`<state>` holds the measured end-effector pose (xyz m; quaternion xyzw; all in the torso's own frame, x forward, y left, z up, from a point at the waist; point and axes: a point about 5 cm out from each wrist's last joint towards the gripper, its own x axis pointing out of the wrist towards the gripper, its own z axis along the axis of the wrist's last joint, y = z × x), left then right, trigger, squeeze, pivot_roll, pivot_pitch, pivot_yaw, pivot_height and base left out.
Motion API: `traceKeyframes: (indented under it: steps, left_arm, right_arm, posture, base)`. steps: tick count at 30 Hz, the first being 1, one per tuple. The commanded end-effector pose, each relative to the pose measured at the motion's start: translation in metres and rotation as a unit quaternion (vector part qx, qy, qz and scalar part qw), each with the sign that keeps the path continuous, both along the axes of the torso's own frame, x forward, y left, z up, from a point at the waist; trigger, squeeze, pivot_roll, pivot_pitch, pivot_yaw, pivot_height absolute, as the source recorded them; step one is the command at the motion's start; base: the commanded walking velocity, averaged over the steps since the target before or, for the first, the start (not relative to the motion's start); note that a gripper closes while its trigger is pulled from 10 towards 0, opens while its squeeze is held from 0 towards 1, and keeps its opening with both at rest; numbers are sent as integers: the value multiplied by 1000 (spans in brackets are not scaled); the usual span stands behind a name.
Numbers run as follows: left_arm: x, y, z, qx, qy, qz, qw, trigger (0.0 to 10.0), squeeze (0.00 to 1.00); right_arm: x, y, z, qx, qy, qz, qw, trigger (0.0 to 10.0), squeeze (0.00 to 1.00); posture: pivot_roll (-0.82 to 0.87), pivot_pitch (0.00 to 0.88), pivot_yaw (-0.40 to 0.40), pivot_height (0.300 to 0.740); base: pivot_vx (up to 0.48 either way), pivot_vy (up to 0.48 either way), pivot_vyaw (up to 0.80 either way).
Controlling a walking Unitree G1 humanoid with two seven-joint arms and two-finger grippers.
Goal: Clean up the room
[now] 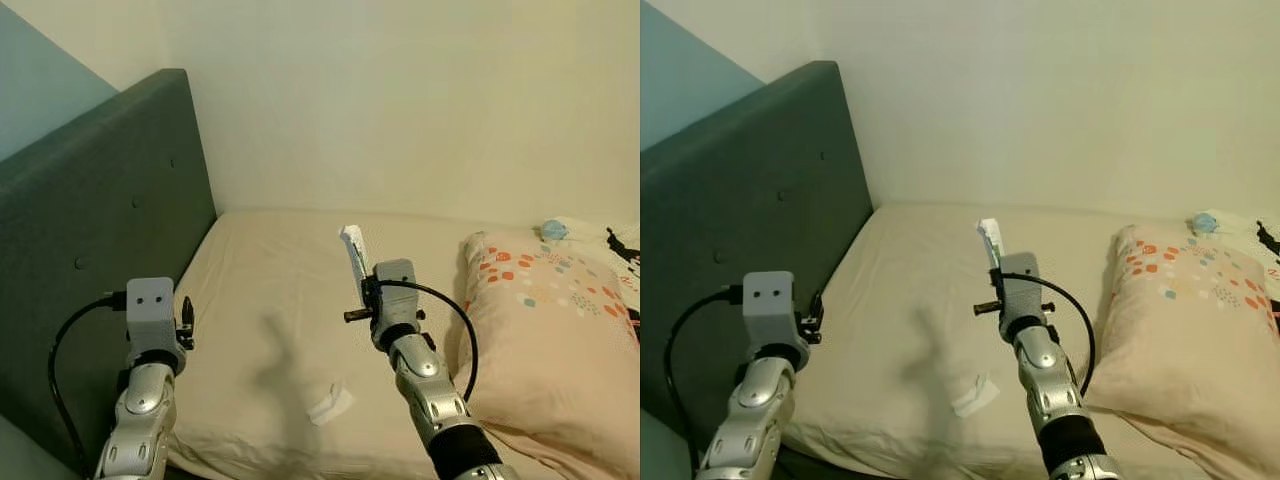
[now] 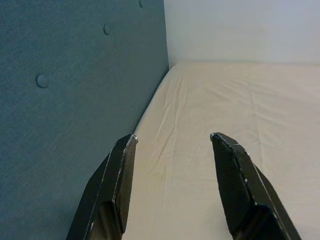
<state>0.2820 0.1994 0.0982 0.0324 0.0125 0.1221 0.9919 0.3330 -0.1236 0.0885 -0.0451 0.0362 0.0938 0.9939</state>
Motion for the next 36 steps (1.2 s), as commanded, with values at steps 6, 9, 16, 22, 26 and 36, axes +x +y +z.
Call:
traceKeyframes:
  steps: [6, 9, 16, 22, 26, 36]
  left_arm:
    - [-5, 4, -6, 9, 10, 10, 1000, 10000, 0]
    - [-6, 4, -6, 9, 9, 11, 1000, 10000, 0]
    - [-6, 1, -6, 8, 8, 11, 1000, 10000, 0]
    - [-8, 1, -7, 11, 8, 10, 1000, 10000, 0]
    - [-8, 1, -6, 12, 7, 11, 1000, 10000, 0]
    - [-9, 2, -5, 16, 5, 13, 1000, 10000, 0]
  right_arm:
    - [3, 1, 2, 13, 1, 18, 1000, 10000, 0]
    - [4, 1, 3, 13, 1, 18, 1000, 10000, 0]
    - [4, 3, 4, 10, 2, 27, 1000, 10000, 0]
    - [4, 7, 3, 4, 4, 39, 999, 10000, 0]
    - [5, 9, 3, 3, 5, 42, 999, 10000, 0]
    - [6, 12, 4, -2, 5, 52, 999, 10000, 0]
  posture:
    - [-17, 0, -80, 731]
    - [-16, 0, -81, 731]
    - [-9, 0, -88, 731]
    - [-3, 0, -97, 731]
    - [0, 0, -101, 731]
    - [4, 0, -103, 731]
  base:
    - [0, 0, -343]
    - [0, 0, -800]
    - [0, 0, -800]
    - [0, 0, -800]
    - [0, 0, -800]
    - [0, 0, -800]
